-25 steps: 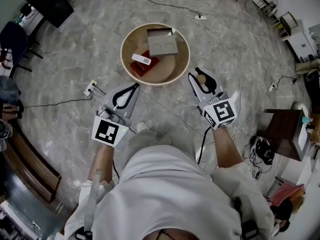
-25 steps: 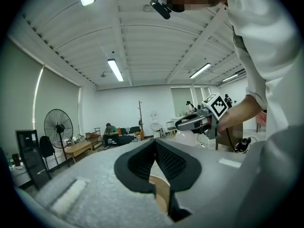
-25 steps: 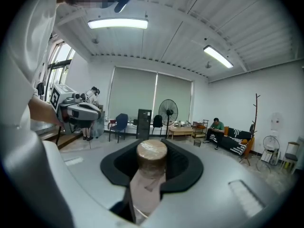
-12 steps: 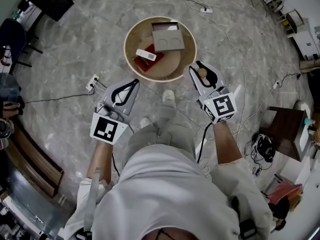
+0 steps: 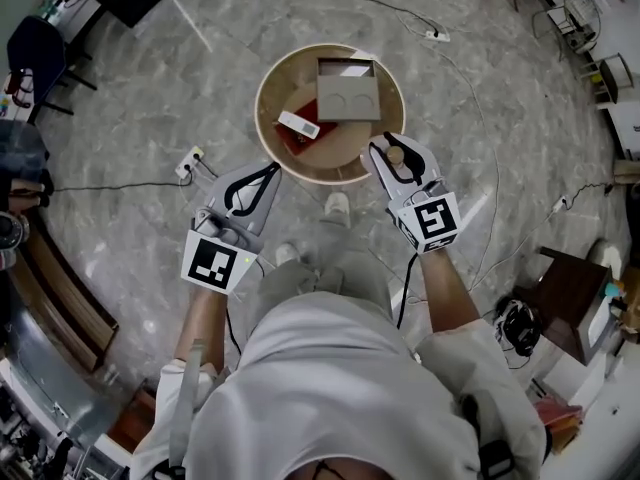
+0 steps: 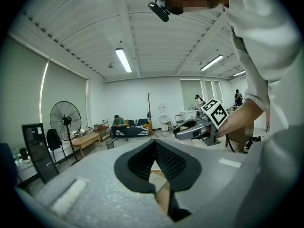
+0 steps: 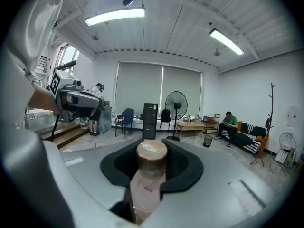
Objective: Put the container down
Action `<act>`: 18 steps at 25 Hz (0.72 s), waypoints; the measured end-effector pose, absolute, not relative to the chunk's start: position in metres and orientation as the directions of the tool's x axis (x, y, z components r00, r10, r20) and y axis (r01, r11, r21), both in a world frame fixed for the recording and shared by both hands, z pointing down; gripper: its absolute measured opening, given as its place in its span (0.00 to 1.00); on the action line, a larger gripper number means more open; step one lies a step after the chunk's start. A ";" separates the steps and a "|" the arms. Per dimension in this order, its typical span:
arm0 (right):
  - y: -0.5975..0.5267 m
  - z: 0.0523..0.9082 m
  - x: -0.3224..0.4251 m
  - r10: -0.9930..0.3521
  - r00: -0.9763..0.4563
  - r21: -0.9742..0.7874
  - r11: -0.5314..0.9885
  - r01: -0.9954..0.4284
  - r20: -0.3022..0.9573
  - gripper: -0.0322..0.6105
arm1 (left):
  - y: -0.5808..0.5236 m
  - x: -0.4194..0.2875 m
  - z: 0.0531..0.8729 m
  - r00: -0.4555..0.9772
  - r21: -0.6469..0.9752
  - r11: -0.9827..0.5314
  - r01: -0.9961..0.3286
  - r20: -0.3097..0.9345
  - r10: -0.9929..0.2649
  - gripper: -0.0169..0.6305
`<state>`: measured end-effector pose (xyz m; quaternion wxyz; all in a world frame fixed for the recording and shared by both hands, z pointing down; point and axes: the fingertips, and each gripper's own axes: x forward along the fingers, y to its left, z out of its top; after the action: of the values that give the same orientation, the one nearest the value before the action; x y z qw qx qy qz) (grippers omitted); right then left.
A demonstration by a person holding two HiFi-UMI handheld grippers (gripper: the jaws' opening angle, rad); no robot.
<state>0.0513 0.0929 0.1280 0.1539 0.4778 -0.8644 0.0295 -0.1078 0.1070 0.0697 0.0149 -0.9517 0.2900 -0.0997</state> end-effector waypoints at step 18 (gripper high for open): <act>-0.052 0.251 0.080 -0.712 -0.634 0.080 0.682 -0.727 0.303 0.23 | -0.005 -0.056 0.173 0.702 -0.033 -0.754 -0.657 0.338 -0.627 0.04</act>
<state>0.0804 -0.0519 0.2507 0.1568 0.3981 -0.9035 0.0247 -0.0562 -0.0046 0.1733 -0.0451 -0.9215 0.3481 -0.1663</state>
